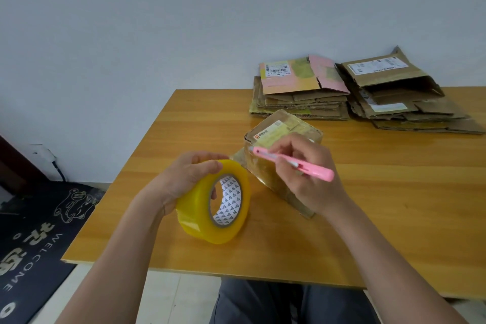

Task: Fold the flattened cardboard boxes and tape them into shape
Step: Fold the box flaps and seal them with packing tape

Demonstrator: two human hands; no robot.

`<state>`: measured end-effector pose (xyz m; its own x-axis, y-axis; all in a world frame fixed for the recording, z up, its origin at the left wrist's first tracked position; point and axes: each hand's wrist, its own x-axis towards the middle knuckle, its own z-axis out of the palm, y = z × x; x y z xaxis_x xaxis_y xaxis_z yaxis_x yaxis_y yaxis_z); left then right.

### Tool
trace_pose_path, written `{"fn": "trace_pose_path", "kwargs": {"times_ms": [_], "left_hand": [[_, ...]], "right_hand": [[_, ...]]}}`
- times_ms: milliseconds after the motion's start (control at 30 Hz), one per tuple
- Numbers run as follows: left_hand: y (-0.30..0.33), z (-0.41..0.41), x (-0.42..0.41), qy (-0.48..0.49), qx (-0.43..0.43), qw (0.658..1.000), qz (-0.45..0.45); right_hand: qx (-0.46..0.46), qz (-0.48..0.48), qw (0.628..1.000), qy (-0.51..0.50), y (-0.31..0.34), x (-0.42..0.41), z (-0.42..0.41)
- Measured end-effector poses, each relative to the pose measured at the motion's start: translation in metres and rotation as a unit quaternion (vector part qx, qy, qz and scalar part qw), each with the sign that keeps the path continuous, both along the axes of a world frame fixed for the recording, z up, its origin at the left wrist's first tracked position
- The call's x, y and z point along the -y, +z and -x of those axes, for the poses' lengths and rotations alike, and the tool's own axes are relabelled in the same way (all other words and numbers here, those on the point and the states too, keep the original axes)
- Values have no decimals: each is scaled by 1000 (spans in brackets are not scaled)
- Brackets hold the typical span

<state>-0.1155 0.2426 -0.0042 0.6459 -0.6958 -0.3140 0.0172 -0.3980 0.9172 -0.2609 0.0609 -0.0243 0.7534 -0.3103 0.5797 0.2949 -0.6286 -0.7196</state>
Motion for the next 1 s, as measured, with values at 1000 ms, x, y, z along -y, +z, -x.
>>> {"fn": "trace_pose_path", "kwargs": {"times_ms": [1000], "left_hand": [[7,28,8,-6,122,991,-50]], "right_hand": [[-4,113,973,-202,10,-6,47]]}}
